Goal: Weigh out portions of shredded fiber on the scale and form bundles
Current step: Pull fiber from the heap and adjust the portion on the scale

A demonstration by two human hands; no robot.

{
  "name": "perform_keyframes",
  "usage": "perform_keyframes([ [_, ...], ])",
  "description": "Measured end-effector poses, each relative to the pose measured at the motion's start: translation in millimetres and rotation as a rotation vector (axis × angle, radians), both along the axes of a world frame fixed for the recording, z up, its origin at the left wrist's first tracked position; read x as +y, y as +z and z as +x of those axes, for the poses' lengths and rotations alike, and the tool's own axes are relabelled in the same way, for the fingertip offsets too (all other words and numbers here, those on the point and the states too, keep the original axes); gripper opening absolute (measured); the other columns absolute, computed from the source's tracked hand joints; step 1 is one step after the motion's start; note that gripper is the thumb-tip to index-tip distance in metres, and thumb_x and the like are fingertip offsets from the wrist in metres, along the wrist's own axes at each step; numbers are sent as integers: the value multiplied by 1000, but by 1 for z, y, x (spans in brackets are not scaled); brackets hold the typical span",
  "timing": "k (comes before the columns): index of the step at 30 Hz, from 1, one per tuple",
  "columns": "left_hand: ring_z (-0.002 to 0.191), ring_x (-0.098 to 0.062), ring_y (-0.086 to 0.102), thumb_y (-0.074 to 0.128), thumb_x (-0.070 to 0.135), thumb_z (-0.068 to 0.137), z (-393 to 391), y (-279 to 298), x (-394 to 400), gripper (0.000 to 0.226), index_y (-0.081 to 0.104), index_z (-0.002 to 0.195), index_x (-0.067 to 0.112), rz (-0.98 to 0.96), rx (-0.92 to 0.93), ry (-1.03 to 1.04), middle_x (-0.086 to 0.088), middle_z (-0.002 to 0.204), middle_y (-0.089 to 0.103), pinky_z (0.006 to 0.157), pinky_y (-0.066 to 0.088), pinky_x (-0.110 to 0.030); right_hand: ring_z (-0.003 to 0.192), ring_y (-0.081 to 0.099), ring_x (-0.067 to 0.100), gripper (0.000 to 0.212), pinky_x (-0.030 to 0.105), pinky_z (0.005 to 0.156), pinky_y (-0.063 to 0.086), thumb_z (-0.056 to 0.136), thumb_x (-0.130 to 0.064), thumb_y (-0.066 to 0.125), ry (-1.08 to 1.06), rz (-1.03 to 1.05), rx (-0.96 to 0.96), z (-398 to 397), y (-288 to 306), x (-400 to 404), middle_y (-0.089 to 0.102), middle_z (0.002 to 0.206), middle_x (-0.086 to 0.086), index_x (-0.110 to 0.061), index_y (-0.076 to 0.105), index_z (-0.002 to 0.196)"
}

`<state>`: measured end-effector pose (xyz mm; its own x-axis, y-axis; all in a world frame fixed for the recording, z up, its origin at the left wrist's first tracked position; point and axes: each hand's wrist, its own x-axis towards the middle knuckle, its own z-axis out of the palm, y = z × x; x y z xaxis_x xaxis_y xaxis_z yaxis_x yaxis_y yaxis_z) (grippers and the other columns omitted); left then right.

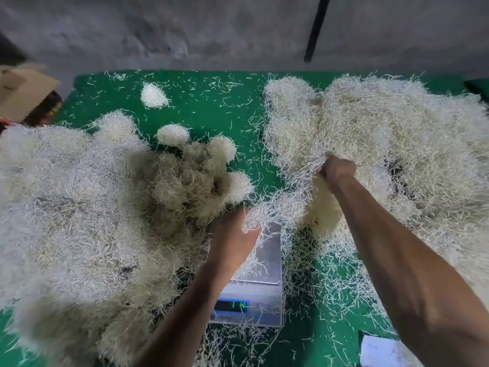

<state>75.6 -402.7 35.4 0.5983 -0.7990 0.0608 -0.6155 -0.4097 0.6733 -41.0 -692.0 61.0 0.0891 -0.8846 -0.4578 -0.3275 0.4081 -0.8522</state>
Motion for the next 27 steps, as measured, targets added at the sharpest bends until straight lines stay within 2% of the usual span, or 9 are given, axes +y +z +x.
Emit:
perform_keyframes([
  [2,91,-17,63,77,35,85,6,-6,7,42,60,123,24,42,26,-3,3,101,67,84,55,-40,92,70,28,35,43,92,60,108,-27,49,-38,-44,-33,-6,10,-19,68,105,17,3,63,117],
  [5,120,-25,58,77,42,86,2,-9,6,62,54,138,18,116,-64,18,-4,131,64,104,46,-46,82,75,27,33,44,81,64,108,-33,50,115,-45,-68,-9,21,8,72,102,16,-4,65,103],
  [10,138,-24,48,75,55,83,-15,12,15,80,47,148,19,70,-38,68,-4,149,53,114,38,-47,66,73,25,40,40,67,63,104,-40,58,476,-414,555,-30,26,79,72,81,10,-2,66,111],
  [12,137,-21,47,77,49,84,-24,26,29,75,49,147,18,-2,-27,56,-3,147,54,114,39,-43,60,71,21,37,33,56,60,106,-41,53,445,-561,487,-43,28,119,70,70,-1,-10,70,115],
  [14,128,-10,51,80,35,86,-37,35,52,63,56,141,16,-154,-12,44,0,138,57,108,43,-24,51,65,9,28,33,47,57,108,-37,50,408,-568,302,-57,21,169,64,58,-11,-23,71,99],
  [17,111,12,57,78,18,88,-59,32,102,34,67,119,15,-361,182,54,15,123,63,89,45,-3,39,47,1,32,32,42,49,108,-34,48,372,-420,145,-76,-14,251,61,54,-7,-28,61,79],
  [21,98,-15,71,69,25,93,-78,10,163,13,73,104,32,-327,586,97,10,105,72,87,59,-37,54,67,0,11,18,48,53,107,-32,50,374,-250,126,-90,-50,332,70,68,-3,-24,56,103],
  [23,98,-21,73,63,33,97,-86,0,186,14,72,107,37,-306,799,153,2,109,75,81,60,-34,64,72,3,16,18,54,56,106,-27,54,313,-196,41,-94,-53,356,72,76,-5,-20,57,121],
  [27,108,-17,71,62,70,84,-100,-14,224,66,63,128,22,-258,1098,275,1,118,74,89,57,-32,81,75,20,34,33,70,63,106,-29,54,308,-137,-21,-100,-51,397,75,98,-3,-20,54,138],
])
